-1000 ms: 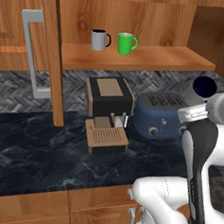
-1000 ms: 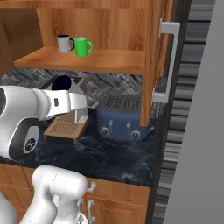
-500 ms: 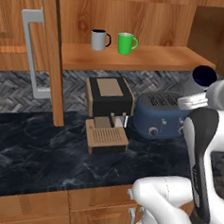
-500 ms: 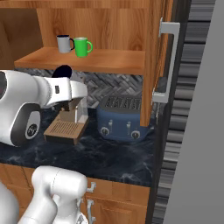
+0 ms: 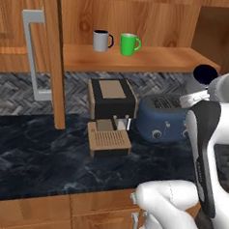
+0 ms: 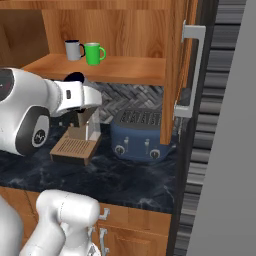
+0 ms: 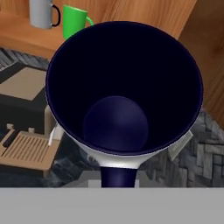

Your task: Pick the mug on the counter and place it in the cabinet with the handle facing the right, like the mugs already inside.

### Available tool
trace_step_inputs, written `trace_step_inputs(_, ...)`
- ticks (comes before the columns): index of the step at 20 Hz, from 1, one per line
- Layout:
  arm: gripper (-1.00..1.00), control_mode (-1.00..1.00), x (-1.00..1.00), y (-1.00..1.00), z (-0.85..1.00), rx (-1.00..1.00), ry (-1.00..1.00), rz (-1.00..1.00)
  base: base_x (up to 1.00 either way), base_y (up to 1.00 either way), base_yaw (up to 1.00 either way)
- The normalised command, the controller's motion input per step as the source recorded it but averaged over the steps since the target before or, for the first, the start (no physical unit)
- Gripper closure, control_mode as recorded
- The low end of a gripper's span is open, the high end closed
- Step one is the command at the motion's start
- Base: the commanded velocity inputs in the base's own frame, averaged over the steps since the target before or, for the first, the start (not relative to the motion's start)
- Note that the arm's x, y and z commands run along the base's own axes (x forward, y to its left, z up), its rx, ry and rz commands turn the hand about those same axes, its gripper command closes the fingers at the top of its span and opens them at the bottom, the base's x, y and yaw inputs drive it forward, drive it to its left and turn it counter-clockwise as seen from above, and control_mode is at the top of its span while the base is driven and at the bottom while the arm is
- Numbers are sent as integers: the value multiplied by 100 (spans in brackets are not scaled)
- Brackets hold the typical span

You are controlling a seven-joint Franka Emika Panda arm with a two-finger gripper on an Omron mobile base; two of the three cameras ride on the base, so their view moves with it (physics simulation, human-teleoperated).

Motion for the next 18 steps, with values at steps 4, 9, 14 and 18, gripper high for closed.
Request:
trace_step_inputs(4,100,-100,23,0,22,0,5,0,0,0,0)
trace_step_inputs(9,100,-100,34,0,17,0,0,0,0,0,0)
trace_step_inputs(14,100,-100,45,0,3,1,1,0,0,0,0)
trace_step_inputs(18,100,-100,44,0,-3,6,4,3,0,0,0)
